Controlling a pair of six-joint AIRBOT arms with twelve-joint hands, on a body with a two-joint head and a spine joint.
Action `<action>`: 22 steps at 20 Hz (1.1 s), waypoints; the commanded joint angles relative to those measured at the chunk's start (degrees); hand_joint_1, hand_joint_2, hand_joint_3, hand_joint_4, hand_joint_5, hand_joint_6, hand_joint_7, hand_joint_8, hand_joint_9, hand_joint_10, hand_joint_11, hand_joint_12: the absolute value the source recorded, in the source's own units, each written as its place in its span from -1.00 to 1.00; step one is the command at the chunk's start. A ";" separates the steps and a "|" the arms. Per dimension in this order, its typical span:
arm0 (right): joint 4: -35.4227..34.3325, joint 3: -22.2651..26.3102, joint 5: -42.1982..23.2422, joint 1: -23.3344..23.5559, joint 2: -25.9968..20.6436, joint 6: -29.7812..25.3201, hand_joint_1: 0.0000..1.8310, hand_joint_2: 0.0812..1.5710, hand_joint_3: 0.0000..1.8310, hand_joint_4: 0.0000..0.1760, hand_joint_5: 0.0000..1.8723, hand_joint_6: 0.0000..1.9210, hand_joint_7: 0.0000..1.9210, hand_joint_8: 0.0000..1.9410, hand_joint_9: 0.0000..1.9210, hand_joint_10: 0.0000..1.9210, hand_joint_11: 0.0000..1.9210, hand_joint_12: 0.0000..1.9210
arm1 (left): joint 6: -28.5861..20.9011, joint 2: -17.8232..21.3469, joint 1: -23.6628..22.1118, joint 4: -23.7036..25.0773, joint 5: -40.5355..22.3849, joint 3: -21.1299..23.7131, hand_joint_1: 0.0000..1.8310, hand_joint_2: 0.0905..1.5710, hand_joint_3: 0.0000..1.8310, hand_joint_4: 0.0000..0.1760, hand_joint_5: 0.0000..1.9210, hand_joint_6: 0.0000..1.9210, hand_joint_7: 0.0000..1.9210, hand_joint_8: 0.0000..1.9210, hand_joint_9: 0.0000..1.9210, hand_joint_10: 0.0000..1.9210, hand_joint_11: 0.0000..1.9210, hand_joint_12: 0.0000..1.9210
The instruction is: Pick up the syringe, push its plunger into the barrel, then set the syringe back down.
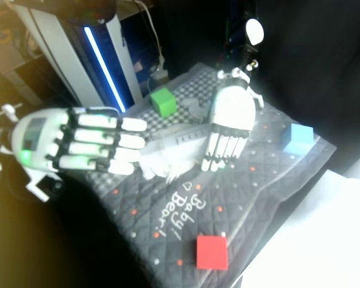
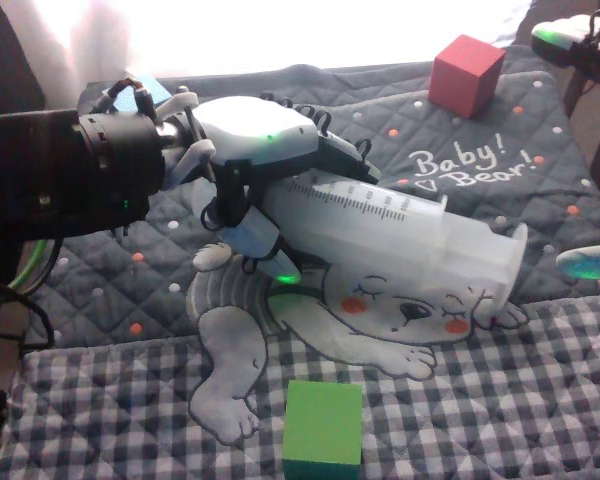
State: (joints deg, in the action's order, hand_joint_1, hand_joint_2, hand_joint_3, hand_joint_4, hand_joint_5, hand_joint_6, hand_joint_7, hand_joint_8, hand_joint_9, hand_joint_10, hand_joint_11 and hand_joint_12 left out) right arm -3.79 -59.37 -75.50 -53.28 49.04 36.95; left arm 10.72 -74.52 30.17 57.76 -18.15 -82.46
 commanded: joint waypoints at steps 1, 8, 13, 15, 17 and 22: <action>-1.04 0.01 -6.99 0.80 -0.21 -0.40 -0.25 -0.09 -1.00 -0.73 -0.76 -1.00 -0.73 -1.00 -0.74 -1.00 -1.00 -0.28 | 1.20 0.13 -0.10 -0.38 0.49 -0.61 0.51 0.63 -0.98 -1.00 -0.28 -1.00 -0.26 -0.99 0.16 0.16 0.32 0.96; -1.04 0.05 -6.98 0.79 -0.22 -0.40 -0.30 -0.07 -0.99 -0.65 -0.75 -1.00 -0.73 -1.00 -0.74 -1.00 -1.00 -0.30 | 10.12 1.75 -2.73 -12.90 -1.43 -1.36 0.20 0.56 -1.00 -1.00 -0.23 0.38 0.35 0.99 0.63 0.99 0.67 1.00; -1.06 0.05 -6.98 0.79 -0.21 -0.41 -0.33 -0.05 -0.99 -0.70 -0.77 -1.00 -0.73 -1.00 -0.74 -1.00 -1.00 -0.31 | 11.56 2.79 -3.32 -18.04 -4.19 -1.36 0.23 0.47 -1.00 -1.00 -0.11 0.20 0.15 0.07 0.34 0.49 0.33 0.91; -1.20 0.03 -6.97 0.79 -0.21 -0.41 -0.38 -0.02 -0.99 -0.79 -0.76 -1.00 -0.72 -1.00 -0.73 -1.00 -1.00 -0.25 | 11.56 3.41 -3.89 -19.35 -5.31 -1.35 0.25 0.40 -1.00 -1.00 0.00 0.07 0.20 0.65 0.41 0.77 0.41 0.98; -1.26 -0.02 -6.96 0.79 -0.17 -0.41 -0.37 -0.04 -1.00 -0.75 -0.76 -1.00 -0.72 -1.00 -0.73 -1.00 -1.00 -0.25 | 11.56 3.90 -4.34 -20.39 -6.04 -1.38 0.25 0.39 -1.00 -1.00 0.00 0.07 0.19 0.76 0.42 0.86 0.46 1.00; -2.06 -0.42 -6.94 0.79 0.32 -0.41 -0.40 -0.03 -1.00 -0.87 -0.82 -1.00 -0.74 -0.99 -0.73 -1.00 -1.00 -0.23 | 11.57 5.19 -6.05 -22.70 -8.69 -1.24 0.58 0.45 -1.00 -1.00 0.03 1.00 0.28 1.00 0.43 1.00 0.46 1.00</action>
State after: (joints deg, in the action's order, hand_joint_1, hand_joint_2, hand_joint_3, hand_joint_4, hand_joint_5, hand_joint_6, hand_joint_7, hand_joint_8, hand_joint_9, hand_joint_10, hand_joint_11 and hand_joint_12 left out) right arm -5.02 -59.57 -75.53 -53.28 49.56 36.95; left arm 22.79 -69.47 25.28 37.32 -20.05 -83.68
